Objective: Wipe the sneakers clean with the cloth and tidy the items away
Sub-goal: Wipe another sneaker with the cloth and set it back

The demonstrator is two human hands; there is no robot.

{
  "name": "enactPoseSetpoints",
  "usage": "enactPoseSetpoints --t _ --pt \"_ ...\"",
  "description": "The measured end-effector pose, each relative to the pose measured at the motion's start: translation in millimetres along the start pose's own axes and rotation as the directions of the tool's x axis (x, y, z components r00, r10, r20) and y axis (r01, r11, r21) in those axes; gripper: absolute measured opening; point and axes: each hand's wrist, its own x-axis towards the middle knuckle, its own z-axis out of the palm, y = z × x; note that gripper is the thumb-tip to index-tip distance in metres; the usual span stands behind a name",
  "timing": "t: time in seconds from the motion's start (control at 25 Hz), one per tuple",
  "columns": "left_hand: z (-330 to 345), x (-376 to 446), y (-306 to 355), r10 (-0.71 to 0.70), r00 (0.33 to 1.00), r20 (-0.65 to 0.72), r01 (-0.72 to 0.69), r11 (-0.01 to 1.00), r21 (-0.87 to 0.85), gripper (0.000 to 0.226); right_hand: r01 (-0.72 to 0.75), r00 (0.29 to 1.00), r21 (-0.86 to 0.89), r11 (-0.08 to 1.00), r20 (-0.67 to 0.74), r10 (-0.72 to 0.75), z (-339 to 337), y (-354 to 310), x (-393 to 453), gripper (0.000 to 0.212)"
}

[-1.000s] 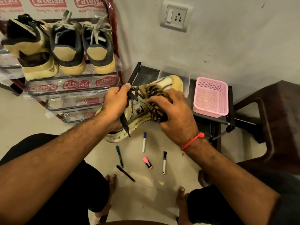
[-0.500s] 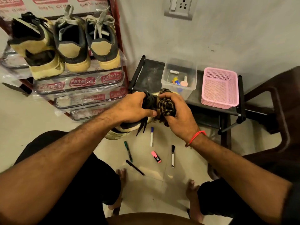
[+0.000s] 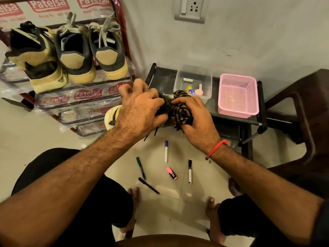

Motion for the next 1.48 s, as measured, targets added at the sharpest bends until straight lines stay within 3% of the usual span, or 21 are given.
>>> enactPoseSetpoints --t 0.08,0.16,0.24,0.4,0.56,0.68,0.72,0.8,0.84,0.92,1.04,1.16,1.24,1.36,1.4,1.48 --pt "8 2 -4 -0.015 0.998 -0.066 0.007 0.993 -0.118 0.034 0.011 1.000 -0.012 1.000 -0.005 -0.011 -3 1 1 0.056" --pt "12 3 -10 -0.031 0.999 -0.038 0.018 0.953 -0.302 0.030 0.029 1.000 -0.028 0.999 0.008 -0.029 -5 1 2 0.053" --pt "14 4 -16 -0.073 0.996 0.053 0.090 0.865 -0.493 0.027 0.027 0.999 -0.048 0.998 0.036 -0.026 -6 1 4 0.051" --pt "15 6 -14 -0.263 0.928 0.264 0.370 0.739 -0.563 0.032 0.051 0.998 -0.118 0.992 0.029 -0.048 -19 2 13 0.054" --pt "9 9 -18 -0.320 0.840 0.438 0.532 0.327 -0.781 0.022 0.055 0.989 -0.150 0.987 -0.128 -0.075 -31 2 22 0.050" --pt "9 8 -15 -0.262 0.814 0.519 0.564 0.138 -0.814 0.012 0.059 0.989 -0.054 0.997 -0.133 -0.066 -22 -3 15 0.049" --pt "12 7 -14 -0.215 0.814 0.539 0.572 0.141 -0.808 0.019 0.071 0.989 -0.023 0.997 -0.127 -0.073 -21 -5 13 0.048" --pt "15 6 -13 -0.147 0.843 0.517 0.537 0.287 -0.793 0.064 0.086 0.986 0.017 0.996 -0.144 -0.083 -22 -5 15 0.045" --pt "16 6 -13 -0.141 0.859 0.492 0.509 0.339 -0.791 0.076 0.075 0.984 0.041 0.996 -0.163 -0.068 -25 -3 16 0.045" --pt "14 7 -14 -0.124 0.885 0.449 0.459 0.390 -0.798 0.069 0.042 0.981 0.071 0.997 -0.193 -0.028 -32 1 19 0.047" --pt "13 6 -13 -0.099 0.909 0.404 0.412 0.343 -0.844 0.049 0.023 0.976 0.071 0.997 -0.218 -0.007 -36 4 24 0.052" --pt "16 4 -9 -0.138 0.924 0.357 0.382 0.343 -0.858 0.036 0.006 0.987 -0.096 0.995 -0.160 -0.022 -33 -1 21 0.068" --pt "17 5 -8 -0.195 0.921 0.338 0.386 0.325 -0.863 0.040 0.115 0.993 -0.140 0.983 0.014 -0.114 -19 -16 5 0.076" --pt "17 6 -11 -0.298 0.908 0.293 0.375 0.268 -0.887 0.038 0.444 0.885 -0.259 0.858 0.275 -0.375 0 -33 -17 0.064" --pt "17 6 -11 -0.309 0.907 0.287 0.373 0.268 -0.888 0.034 0.482 0.869 -0.297 0.824 0.284 -0.406 -5 -31 -11 0.062" --pt "19 7 -10 -0.309 0.911 0.273 0.358 0.266 -0.895 0.024 0.356 0.934 -0.357 0.863 0.148 -0.325 -24 -15 11 0.059"
